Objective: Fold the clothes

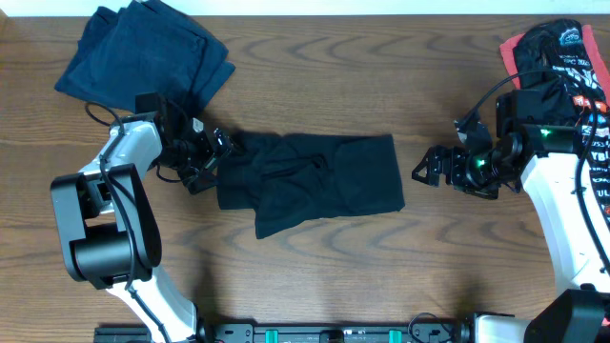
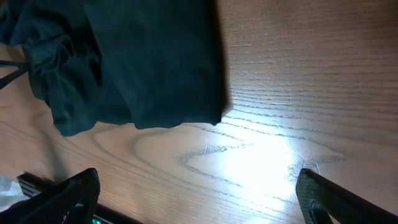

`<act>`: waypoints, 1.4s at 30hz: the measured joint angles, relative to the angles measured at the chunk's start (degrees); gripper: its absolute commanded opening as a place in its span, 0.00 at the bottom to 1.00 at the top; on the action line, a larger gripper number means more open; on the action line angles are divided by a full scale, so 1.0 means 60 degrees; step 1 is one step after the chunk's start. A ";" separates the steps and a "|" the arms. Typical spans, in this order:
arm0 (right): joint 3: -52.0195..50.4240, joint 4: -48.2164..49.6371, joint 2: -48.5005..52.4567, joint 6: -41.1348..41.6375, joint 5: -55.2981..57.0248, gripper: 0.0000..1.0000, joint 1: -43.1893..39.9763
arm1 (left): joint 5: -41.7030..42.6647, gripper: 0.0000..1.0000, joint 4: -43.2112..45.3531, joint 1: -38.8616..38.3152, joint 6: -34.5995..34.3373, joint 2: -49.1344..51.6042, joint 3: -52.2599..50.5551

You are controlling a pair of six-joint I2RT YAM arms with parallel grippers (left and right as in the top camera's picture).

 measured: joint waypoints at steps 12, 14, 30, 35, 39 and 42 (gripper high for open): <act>0.0000 0.0084 0.0000 0.0000 0.0004 0.99 0.0000 | -0.1300 0.98 -0.0357 0.0011 0.0688 -0.0470 -0.0131; 0.0000 0.0095 0.0000 0.0000 0.0000 0.99 0.0000 | -0.1628 0.98 -0.0455 0.0044 0.0798 -0.0776 -0.0255; 0.0000 -0.0026 0.0000 0.0000 0.0004 0.99 0.0000 | -0.1734 0.98 -0.0433 0.0153 0.2237 -0.2091 -0.0342; 0.0000 -0.0058 0.0000 0.0000 0.0004 0.99 0.0000 | -0.1778 0.98 -0.0280 0.0266 0.2885 -0.1585 -0.0342; 0.0000 -0.0120 0.0000 0.0000 0.0007 0.99 0.0000 | -0.1800 0.98 0.0025 0.0262 0.3118 -0.1264 -0.0342; 0.0000 -0.0142 0.0000 0.0000 0.0007 0.99 0.0000 | -0.1803 0.98 0.0098 0.0266 0.3191 -0.0925 -0.0342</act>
